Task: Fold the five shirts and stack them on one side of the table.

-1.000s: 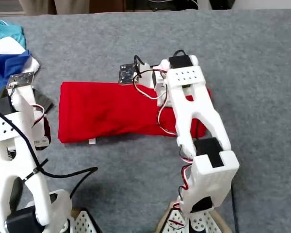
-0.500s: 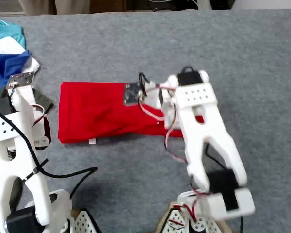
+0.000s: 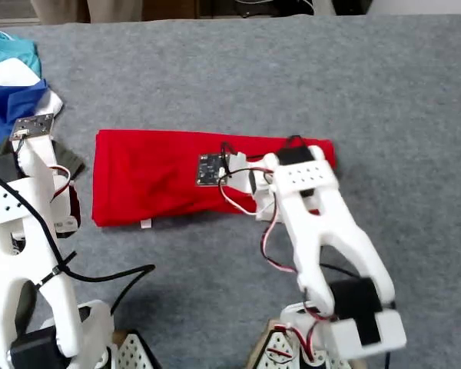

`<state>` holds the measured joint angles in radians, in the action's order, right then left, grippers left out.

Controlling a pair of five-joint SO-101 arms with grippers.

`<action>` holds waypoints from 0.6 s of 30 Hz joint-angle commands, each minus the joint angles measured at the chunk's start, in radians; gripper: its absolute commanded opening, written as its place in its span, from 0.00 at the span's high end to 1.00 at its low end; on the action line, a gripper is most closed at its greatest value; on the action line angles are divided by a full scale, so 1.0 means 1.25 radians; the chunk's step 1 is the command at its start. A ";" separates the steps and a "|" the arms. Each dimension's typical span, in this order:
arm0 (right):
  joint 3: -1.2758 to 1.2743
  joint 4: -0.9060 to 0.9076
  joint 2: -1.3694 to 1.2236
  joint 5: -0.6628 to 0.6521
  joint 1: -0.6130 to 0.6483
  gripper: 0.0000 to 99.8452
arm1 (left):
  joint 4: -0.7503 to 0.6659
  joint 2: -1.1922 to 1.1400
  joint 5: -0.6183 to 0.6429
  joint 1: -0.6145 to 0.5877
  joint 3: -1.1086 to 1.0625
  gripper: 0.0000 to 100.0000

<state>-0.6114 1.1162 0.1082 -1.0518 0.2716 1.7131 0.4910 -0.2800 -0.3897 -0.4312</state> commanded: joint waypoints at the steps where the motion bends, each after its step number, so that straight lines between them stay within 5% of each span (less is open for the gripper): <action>1: 0.040 -0.045 -0.063 0.041 0.008 0.93 | 0.007 0.007 -0.006 0.000 0.016 0.98; 18: 0.346 -0.041 -0.244 0.056 0.007 0.92 | 0.007 0.007 -0.001 0.000 0.010 0.98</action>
<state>-0.2570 1.0794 -0.1895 -0.9920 0.2685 1.7131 0.4910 -0.2800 -0.3897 -0.4312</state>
